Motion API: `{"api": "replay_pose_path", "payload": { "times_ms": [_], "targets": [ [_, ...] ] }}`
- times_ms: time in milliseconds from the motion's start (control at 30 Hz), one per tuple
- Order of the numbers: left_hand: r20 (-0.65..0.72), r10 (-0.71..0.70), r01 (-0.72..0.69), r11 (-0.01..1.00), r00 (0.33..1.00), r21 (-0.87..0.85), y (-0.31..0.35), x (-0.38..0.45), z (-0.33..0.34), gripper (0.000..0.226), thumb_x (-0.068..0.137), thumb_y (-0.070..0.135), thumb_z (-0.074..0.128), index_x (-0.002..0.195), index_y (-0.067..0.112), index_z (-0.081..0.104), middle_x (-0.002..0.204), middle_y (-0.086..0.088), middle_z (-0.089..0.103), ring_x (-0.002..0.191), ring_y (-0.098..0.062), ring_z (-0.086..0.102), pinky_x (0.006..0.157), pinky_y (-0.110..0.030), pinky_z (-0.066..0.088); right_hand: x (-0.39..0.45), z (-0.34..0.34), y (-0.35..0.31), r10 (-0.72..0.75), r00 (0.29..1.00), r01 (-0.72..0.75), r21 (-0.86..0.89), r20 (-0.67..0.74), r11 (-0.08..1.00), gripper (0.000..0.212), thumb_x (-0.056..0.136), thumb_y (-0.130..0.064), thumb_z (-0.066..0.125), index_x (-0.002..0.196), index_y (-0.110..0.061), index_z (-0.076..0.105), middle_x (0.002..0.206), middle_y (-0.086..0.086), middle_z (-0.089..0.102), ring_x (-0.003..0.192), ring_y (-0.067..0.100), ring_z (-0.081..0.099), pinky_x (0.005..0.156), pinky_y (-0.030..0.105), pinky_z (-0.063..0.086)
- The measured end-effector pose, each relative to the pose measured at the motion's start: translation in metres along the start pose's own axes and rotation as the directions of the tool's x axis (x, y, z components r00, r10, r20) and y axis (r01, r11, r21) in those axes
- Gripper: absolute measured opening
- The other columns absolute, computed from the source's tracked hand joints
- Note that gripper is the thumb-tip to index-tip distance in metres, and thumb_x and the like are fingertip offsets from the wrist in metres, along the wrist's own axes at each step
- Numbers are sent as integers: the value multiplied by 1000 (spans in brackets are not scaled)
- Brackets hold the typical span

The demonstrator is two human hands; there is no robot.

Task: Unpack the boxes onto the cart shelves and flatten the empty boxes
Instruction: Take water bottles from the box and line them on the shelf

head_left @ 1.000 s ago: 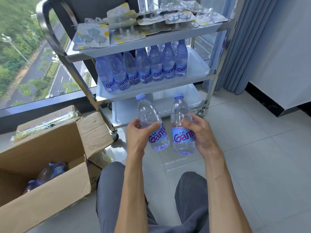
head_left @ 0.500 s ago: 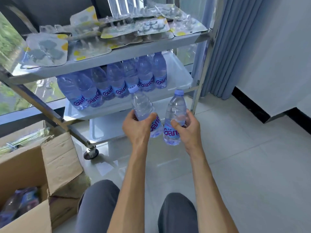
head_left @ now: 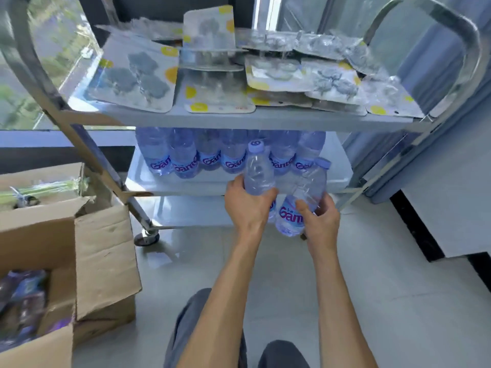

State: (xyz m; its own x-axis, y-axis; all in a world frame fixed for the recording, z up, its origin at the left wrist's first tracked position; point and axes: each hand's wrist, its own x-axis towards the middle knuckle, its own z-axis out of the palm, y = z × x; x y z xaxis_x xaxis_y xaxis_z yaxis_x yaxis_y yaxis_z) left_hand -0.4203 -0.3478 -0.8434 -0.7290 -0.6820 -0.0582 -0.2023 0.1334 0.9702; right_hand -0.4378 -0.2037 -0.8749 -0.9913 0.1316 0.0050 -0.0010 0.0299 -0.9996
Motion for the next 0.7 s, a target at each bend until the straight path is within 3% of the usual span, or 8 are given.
{"api": "replay_pose_path", "payload": {
  "times_ms": [133,400,700],
  "targets": [
    [56,13,-17,998,998,66,19,-8,17,41,59,25,85,95,18,66,94,-2,63,84,-20,64,77,-36,54,10,-14,-15,46,999,-48,-43,-28,998,42,82,-1,74,121,-10,63,118,18,66,101,34,68,83,57,56],
    [-32,105,-101,989,994,108,-13,-5,116,43,58,40,82,94,22,66,92,3,66,86,-16,65,75,-40,56,101,-58,26,-61,998,65,-102,35,993,53,80,-2,74,130,-13,57,121,9,67,110,25,66,92,51,54],
    [-145,119,-101,987,982,127,-6,-17,168,40,58,36,82,92,24,64,92,-1,66,85,-17,63,74,-44,56,143,-107,28,-116,992,111,-79,-59,991,55,80,3,71,132,-2,53,122,16,61,113,28,62,97,49,50]
  ]
}}
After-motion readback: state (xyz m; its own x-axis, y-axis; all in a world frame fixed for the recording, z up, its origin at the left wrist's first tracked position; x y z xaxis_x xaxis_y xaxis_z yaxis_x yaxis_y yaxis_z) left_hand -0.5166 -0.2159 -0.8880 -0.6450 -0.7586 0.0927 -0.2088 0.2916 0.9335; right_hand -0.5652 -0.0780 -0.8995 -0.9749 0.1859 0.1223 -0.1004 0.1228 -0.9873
